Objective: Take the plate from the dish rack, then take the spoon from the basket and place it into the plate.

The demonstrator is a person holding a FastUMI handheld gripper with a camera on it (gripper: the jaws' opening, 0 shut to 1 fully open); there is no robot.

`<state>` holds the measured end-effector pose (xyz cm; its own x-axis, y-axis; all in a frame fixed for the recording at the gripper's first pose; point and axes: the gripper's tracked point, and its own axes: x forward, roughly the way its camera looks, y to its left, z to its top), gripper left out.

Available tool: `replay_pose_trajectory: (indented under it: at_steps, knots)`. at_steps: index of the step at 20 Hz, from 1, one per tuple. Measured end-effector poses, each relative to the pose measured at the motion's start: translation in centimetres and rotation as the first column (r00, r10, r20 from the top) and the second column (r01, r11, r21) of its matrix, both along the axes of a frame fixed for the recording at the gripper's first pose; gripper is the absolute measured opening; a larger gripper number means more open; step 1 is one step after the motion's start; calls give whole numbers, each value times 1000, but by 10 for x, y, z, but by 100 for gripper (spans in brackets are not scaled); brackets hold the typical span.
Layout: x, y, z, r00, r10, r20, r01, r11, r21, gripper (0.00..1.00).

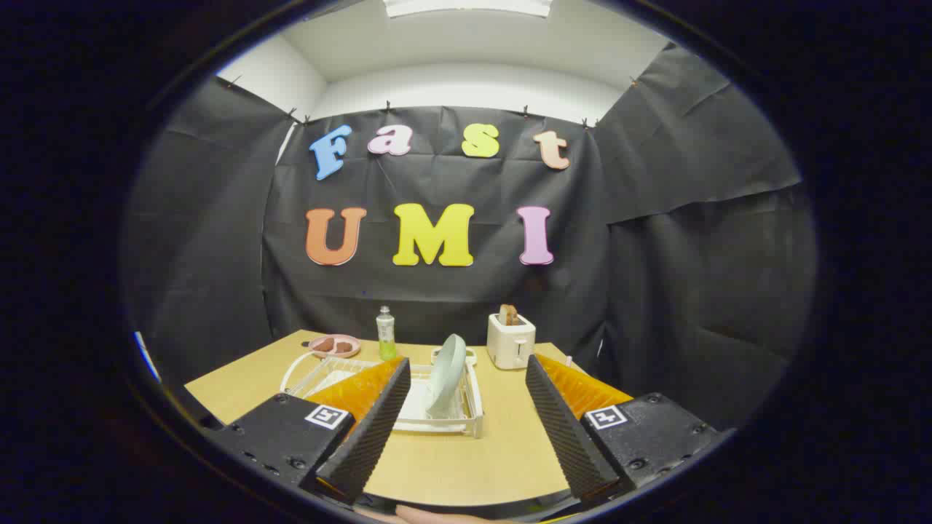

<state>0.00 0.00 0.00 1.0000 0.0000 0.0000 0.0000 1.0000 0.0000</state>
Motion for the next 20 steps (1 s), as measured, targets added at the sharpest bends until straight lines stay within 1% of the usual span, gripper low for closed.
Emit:
replay_pose_trajectory:
  at_steps: [9, 14, 16, 20]
  knots:
    - [4, -5, 1, 1000, -12, 2, 12, 1000, -7, 100]
    - [12, -4, -4, 1000, -9, -17, 9, 1000, 1, 100]
    - [20, -5, -1, 1000, -19, -21, 19, 1000, -11, 100]
    - [50, -5, 7, 998, -38, -54, 36, 999, -35, 100]
